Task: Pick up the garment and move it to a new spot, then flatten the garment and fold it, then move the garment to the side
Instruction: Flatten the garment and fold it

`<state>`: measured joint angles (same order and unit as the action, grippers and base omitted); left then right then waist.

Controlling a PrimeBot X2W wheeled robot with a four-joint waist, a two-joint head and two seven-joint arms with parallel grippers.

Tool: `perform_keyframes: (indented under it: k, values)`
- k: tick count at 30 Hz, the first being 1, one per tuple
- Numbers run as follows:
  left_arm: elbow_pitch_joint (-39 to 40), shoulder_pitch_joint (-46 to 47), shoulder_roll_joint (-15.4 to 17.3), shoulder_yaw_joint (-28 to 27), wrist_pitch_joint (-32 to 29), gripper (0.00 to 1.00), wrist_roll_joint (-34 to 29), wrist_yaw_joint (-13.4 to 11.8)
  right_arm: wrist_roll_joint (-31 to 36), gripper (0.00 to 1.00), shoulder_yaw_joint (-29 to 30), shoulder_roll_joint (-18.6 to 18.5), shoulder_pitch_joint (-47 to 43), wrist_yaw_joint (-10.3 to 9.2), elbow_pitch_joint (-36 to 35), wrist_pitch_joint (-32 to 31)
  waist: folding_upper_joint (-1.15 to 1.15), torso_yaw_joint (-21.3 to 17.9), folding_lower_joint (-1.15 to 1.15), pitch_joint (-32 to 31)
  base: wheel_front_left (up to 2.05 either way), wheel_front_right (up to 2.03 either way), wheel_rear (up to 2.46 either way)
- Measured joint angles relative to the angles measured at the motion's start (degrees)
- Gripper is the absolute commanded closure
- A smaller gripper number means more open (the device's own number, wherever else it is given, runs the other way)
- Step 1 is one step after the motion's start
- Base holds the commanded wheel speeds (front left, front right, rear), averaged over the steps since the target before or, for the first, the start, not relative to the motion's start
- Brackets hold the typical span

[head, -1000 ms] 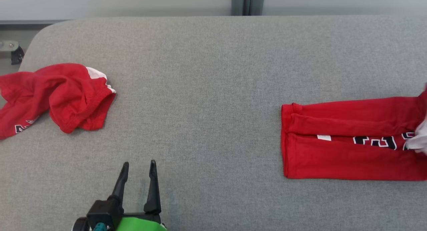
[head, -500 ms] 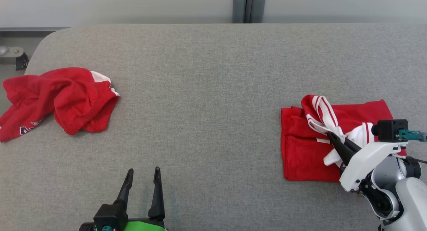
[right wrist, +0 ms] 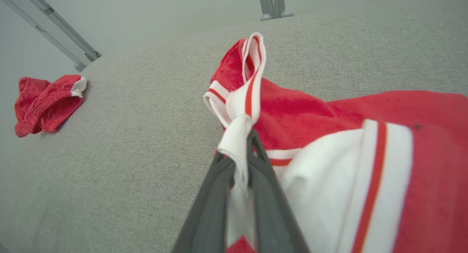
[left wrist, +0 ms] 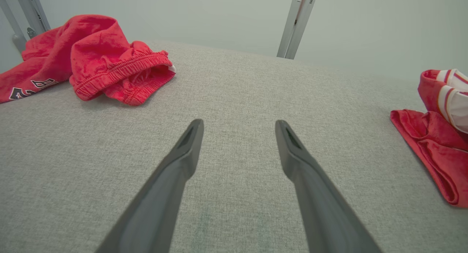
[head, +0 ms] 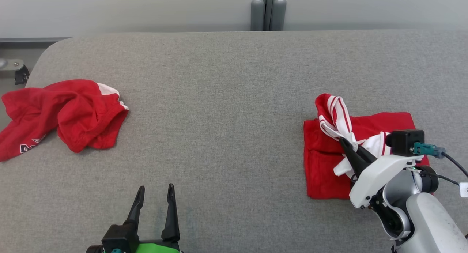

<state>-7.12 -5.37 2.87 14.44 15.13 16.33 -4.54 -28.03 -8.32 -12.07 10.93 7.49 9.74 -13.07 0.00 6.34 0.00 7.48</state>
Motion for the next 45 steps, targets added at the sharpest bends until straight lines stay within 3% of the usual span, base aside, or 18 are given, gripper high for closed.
perform_keyframes:
  k: [1, 2, 3, 4, 11, 19, 24, 26, 27, 31, 37, 45]
  values:
    - [0.01, -0.04, 0.0, 0.0, 0.0, 0.0, 0.0, 0.0, 0.3, 1.0, -0.16, 0.3, -0.02, 0.0, 0.0, 0.05, 0.0, -0.16, 0.0, -0.06, 0.0, 0.0, 0.0]
    - [-0.01, -0.12, 0.0, 0.01, 0.0, 0.0, 0.0, 0.0, 0.53, 0.8, -0.3, 0.67, -0.08, 0.0, 0.05, 0.05, 0.0, -0.31, 0.0, -0.11, 0.0, 0.0, 0.0]
    - [-0.04, -0.19, 0.0, 0.02, 0.0, 0.0, 0.0, 0.0, 0.99, 0.3, -0.4, 0.9, -0.14, 0.0, 0.13, 0.07, 0.0, -0.43, 0.0, -0.16, 0.0, 0.0, 0.0]
    - [-0.11, -0.24, 0.0, -0.02, 0.0, 0.0, 0.0, 0.0, 1.96, 0.0, -0.32, 1.13, -0.15, 0.0, 0.19, 0.35, 0.0, -0.58, 0.0, -0.21, 0.0, 0.0, 0.0]
    - [-0.37, -0.41, 0.0, -0.13, 0.0, 0.0, 0.03, 0.0, -0.73, 0.0, -2.9, 2.9, -1.55, 0.04, -3.54, 4.71, 0.0, -1.29, 0.0, -0.63, 0.0, 0.0, 0.0]
    - [-0.16, -1.12, -0.01, -0.74, 0.0, 0.0, 0.12, -0.01, -2.69, 0.0, 6.76, 1.09, -8.51, 0.02, -12.8, 11.16, 0.0, -1.95, 0.0, -1.0, 0.0, 0.0, 0.0]
    - [-0.1, -1.15, -0.01, -0.64, 0.0, 0.0, 0.22, -0.03, -1.67, 0.0, 16.97, 0.54, -11.87, -0.01, -11.24, 13.26, 0.0, -2.21, 0.0, -1.14, 0.0, 0.0, 0.0]
    - [-0.09, -1.15, -0.01, -0.58, 0.0, 0.0, 0.27, -0.04, 1.68, 0.75, 19.15, -0.42, -12.12, 0.0, -8.06, 13.46, 0.0, -2.31, 0.0, -1.13, 0.0, 0.0, 0.0]
    - [-0.12, -1.16, -0.01, -0.62, 0.0, 0.0, 0.26, -0.05, 2.61, 1.0, 19.74, -0.62, -11.95, 0.0, -6.56, 13.43, 0.0, -2.4, 0.0, -1.12, 0.0, 0.0, 0.0]
    - [-0.43, -1.16, -0.02, -0.77, 0.0, 0.0, 0.18, -0.04, 8.64, 1.0, 18.18, -1.96, -8.59, 0.0, 1.97, 12.66, 0.0, -2.8, 0.0, -1.09, 0.0, 0.0, 0.0]
    - [-0.4, -0.94, -0.02, -0.93, -0.01, 0.0, 0.1, -0.03, 13.35, 1.0, 10.13, -2.41, -2.81, 0.04, 14.13, 12.24, 0.0, -1.94, 0.0, -1.3, 0.0, 0.0, 0.0]
    - [-0.13, -0.63, -0.02, -0.98, 0.0, 0.0, 0.18, -0.57, 10.11, 1.0, -2.78, -1.65, -2.08, 0.04, 17.07, 16.02, 0.0, 0.76, 0.0, -1.64, 0.0, 0.0, 0.0]
